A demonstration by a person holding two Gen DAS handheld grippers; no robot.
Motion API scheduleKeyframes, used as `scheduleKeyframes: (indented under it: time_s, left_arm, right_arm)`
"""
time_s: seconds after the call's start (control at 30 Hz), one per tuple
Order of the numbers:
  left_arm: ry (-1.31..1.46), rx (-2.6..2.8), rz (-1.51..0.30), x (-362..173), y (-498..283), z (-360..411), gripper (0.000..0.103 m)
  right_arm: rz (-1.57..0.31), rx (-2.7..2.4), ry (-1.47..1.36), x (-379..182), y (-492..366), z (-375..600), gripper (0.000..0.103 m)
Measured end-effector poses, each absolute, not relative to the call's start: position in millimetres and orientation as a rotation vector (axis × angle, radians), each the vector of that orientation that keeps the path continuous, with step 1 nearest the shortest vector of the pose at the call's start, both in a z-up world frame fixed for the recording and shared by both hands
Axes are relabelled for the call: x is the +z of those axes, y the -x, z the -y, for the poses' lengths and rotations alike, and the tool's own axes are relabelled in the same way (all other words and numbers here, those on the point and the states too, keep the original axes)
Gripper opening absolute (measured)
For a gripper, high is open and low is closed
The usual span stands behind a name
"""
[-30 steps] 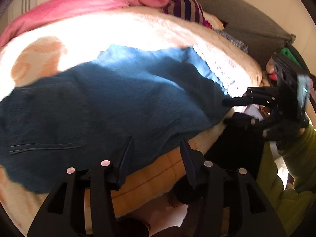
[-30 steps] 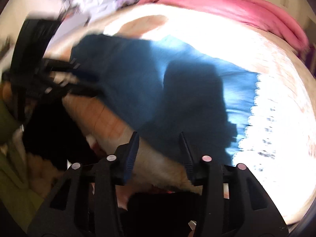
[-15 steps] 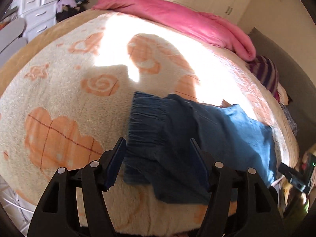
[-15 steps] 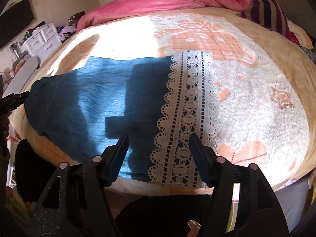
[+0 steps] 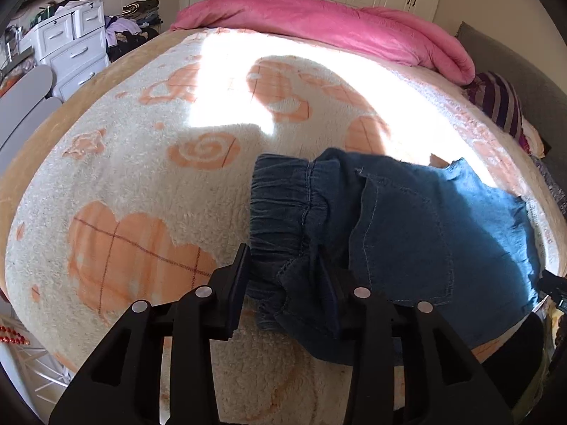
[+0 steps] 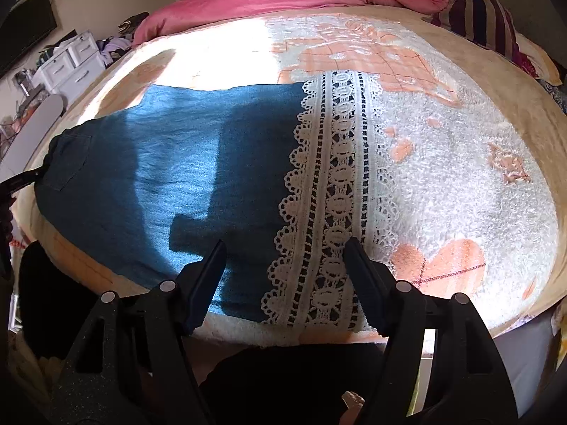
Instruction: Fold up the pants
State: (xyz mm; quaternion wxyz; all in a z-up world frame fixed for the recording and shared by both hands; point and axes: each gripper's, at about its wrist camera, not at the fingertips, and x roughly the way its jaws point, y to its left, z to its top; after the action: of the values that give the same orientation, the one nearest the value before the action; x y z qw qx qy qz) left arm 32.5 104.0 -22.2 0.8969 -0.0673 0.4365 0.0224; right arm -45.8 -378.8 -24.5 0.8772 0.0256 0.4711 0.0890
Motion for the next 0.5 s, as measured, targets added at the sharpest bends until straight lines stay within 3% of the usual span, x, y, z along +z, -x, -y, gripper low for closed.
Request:
scheduleKeyframes:
  time_s: [0.2, 0.3, 0.47, 0.5]
  left_arm:
    - [0.122, 0.051, -0.842, 7.9, -20.7, -98.4, 0.045]
    - [0.093, 0.025, -0.775, 34.2, -12.1, -88.0, 0.061]
    - [0.089, -0.084, -0.734, 56.3, -30.2, -56.1, 0.063]
    - [0.091, -0.104, -0.735, 56.9, -34.6, -50.0, 0.068]
  right_arm:
    - [-0.964, 0.201, -0.067, -16.9, 48.5, 380.2, 0.065]
    - [-0.906, 0.209, -0.115, -2.7, 47.7, 386.7, 0.066]
    - [-0.862, 0.138, -0.156, 15.0, 17.0, 409.8, 0.069]
    - [-0.86, 0.133, -0.181, 16.7, 9.8, 415.4, 0.069]
